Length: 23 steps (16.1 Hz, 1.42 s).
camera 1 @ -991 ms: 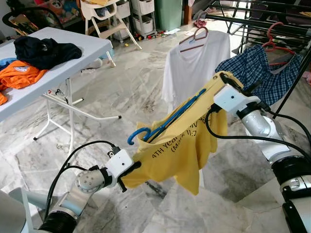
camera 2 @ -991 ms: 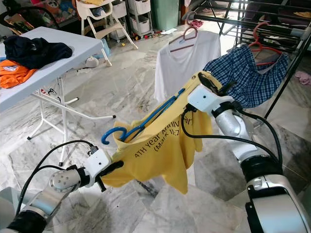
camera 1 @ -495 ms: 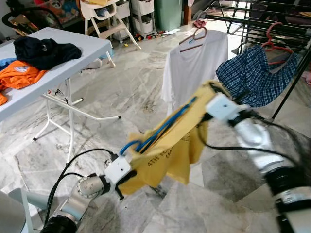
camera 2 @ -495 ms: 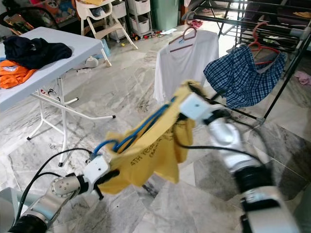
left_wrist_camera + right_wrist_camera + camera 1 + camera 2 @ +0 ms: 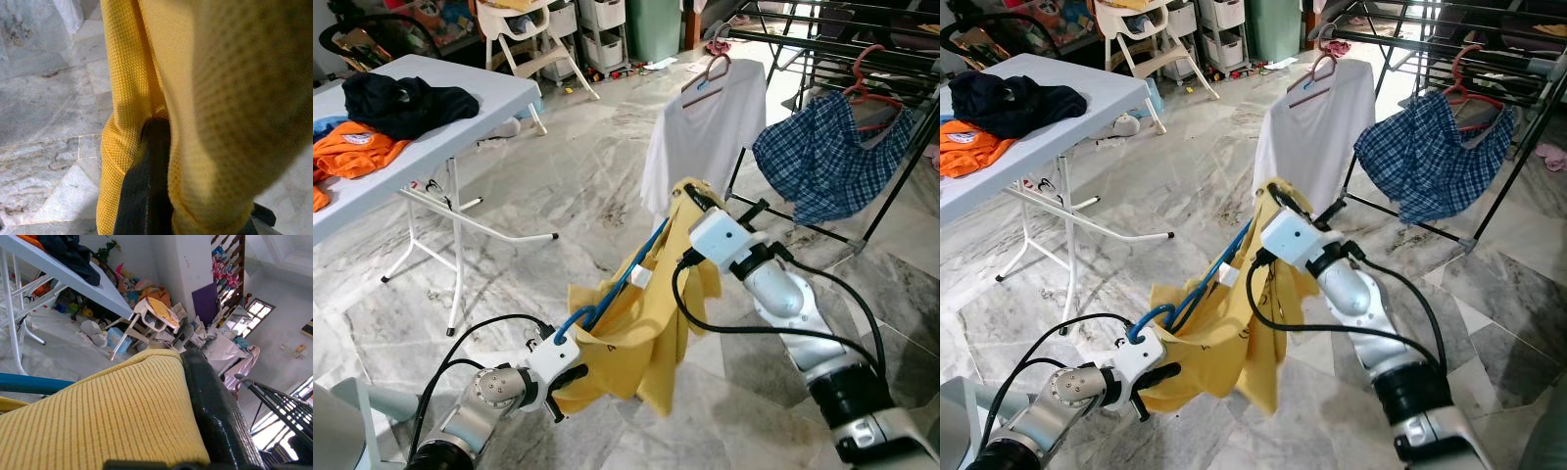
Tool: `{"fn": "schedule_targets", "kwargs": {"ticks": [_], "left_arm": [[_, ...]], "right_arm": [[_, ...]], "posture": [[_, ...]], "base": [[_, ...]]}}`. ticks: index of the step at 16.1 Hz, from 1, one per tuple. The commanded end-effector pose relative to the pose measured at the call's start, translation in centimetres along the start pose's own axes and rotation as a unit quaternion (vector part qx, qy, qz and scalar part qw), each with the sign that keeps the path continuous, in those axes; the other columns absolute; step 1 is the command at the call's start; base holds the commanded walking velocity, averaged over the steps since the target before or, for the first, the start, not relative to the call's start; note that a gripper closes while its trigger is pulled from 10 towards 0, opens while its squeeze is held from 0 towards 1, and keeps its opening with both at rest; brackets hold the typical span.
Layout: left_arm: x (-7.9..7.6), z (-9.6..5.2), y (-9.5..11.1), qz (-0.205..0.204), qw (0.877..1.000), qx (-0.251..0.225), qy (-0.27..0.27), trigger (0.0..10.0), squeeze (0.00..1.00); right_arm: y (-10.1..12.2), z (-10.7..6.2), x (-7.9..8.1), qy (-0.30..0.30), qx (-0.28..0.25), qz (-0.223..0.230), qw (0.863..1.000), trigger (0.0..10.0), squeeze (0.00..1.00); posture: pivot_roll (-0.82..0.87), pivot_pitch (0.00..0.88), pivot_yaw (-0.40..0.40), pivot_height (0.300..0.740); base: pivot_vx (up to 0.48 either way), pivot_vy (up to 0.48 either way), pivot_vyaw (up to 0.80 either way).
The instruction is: Hang hanger
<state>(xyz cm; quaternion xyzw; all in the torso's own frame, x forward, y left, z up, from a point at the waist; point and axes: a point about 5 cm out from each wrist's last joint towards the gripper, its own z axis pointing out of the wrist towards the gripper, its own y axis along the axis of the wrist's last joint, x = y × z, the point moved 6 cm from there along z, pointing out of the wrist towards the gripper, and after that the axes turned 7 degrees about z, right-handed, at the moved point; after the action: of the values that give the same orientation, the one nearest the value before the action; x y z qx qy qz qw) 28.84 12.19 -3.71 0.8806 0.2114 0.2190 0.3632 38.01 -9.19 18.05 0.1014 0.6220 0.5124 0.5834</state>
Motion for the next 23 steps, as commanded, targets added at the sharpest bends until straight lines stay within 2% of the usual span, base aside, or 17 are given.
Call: {"fn": "schedule_targets", "kwargs": {"ticks": [1, 3, 4, 5, 6, 7, 11, 12, 13, 15, 19, 21, 23], "left_arm": [[0.2, -0.2, -1.0, -0.003, 1.0, 0.018, 0.008, 0.0, 0.0], [1.4, -0.3, -0.6, 0.003, 0.999, 0.014, 0.037, 0.0, 0.0], [1.9, -0.3, -0.5, 0.003, 0.999, 0.013, 0.052, 0.0, 0.0], [2.4, -0.4, -0.4, 0.0, 0.998, 0.011, 0.068, 0.0, 0.0], [2.6, -0.4, -0.4, 0.0, 0.997, 0.011, 0.075, 0.0, 0.0], [2.5, -0.4, -0.2, 0.001, 0.997, 0.005, 0.074, 0.0, 0.0], [3.6, -0.3, 1.1, -0.017, 0.989, -0.032, 0.141, 0.0, 0.0], [3.8, -0.3, 1.2, -0.03, 0.987, -0.035, 0.155, 0.0, 0.0], [4.1, -0.3, 1.7, -0.061, 0.98, -0.053, 0.183, 0.0, 0.0], [3.8, -0.3, 2.7, -0.072, 0.977, -0.081, 0.185, 0.0, 0.0], [1.8, -1.1, 6.3, -0.095, 0.968, -0.197, 0.123, 0.0, 0.0], [-0.7, -2.1, 8.3, -0.102, 0.96, -0.258, 0.028, 0.0, 0.0], [-1.2, -2.7, 8.8, -0.124, 0.952, -0.279, -0.01, 0.0, 0.0]], "right_arm": [[2.0, 0.6, -0.3, -0.004, -0.034, -0.003, 0.999, 0.0, 0.0], [0.1, 0.3, -0.4, -0.005, 0.006, 0.004, 1.0, 0.0, 0.0], [-1.2, 0.0, -0.1, 0.002, 0.032, -0.003, 0.999, 3.5, 0.0], [-3.0, -0.5, 0.3, 0.006, 0.068, 0.006, 0.998, 9.5, 0.0], [-4.3, -1.0, 0.5, 0.004, 0.095, 0.027, 0.995, 10.0, 0.0], [-5.1, -1.3, 0.4, -0.004, 0.109, 0.033, 0.993, 10.0, 0.0], [-7.3, -2.0, -0.6, -0.045, 0.151, 0.056, 0.986, 10.0, 0.0], [-7.5, -2.1, -0.8, -0.054, 0.155, 0.062, 0.985, 10.0, 0.0], [-8.2, -2.4, -1.5, -0.076, 0.169, 0.063, 0.981, 10.0, 0.0], [-8.9, -2.7, -1.9, -0.094, 0.184, 0.074, 0.976, 10.0, 0.0], [-12.3, -4.0, -2.8, -0.118, 0.258, 0.106, 0.953, 10.0, 0.0], [-13.2, -4.2, -3.3, -0.12, 0.283, 0.112, 0.945, 10.0, 0.0], [-13.3, -3.8, -3.8, -0.121, 0.287, 0.107, 0.944, 10.0, 0.0]], "posture": [[-0.16, 0.053, 0.122, 0.74], [-0.16, 0.051, 0.12, 0.74], [-0.16, 0.049, 0.12, 0.74], [-0.15, 0.049, 0.118, 0.74], [-0.15, 0.048, 0.116, 0.74], [-0.15, 0.048, 0.115, 0.74], [-0.14, 0.044, 0.112, 0.74], [-0.14, 0.044, 0.112, 0.74], [-0.13, 0.044, 0.11, 0.74], [-0.13, 0.041, 0.108, 0.74], [-0.13, 0.044, 0.108, 0.74], [-0.12, 0.045, 0.112, 0.74], [-0.12, 0.044, 0.114, 0.74]], "base": [[0.0, 0.0, 0.0], [0.0, 0.0, 0.0], [0.0, 0.0, 0.0], [0.0, 0.0, 0.0], [0.0, 0.0, 0.0], [0.0, 0.0, 0.0], [0.0, 0.0, 0.0], [0.0, 0.0, 0.0], [0.0, 0.0, 0.0], [0.0, 0.0, 0.0], [0.0, 0.0, 0.0], [0.0, 0.0, 0.0], [0.0, 0.0, 0.0]]}}
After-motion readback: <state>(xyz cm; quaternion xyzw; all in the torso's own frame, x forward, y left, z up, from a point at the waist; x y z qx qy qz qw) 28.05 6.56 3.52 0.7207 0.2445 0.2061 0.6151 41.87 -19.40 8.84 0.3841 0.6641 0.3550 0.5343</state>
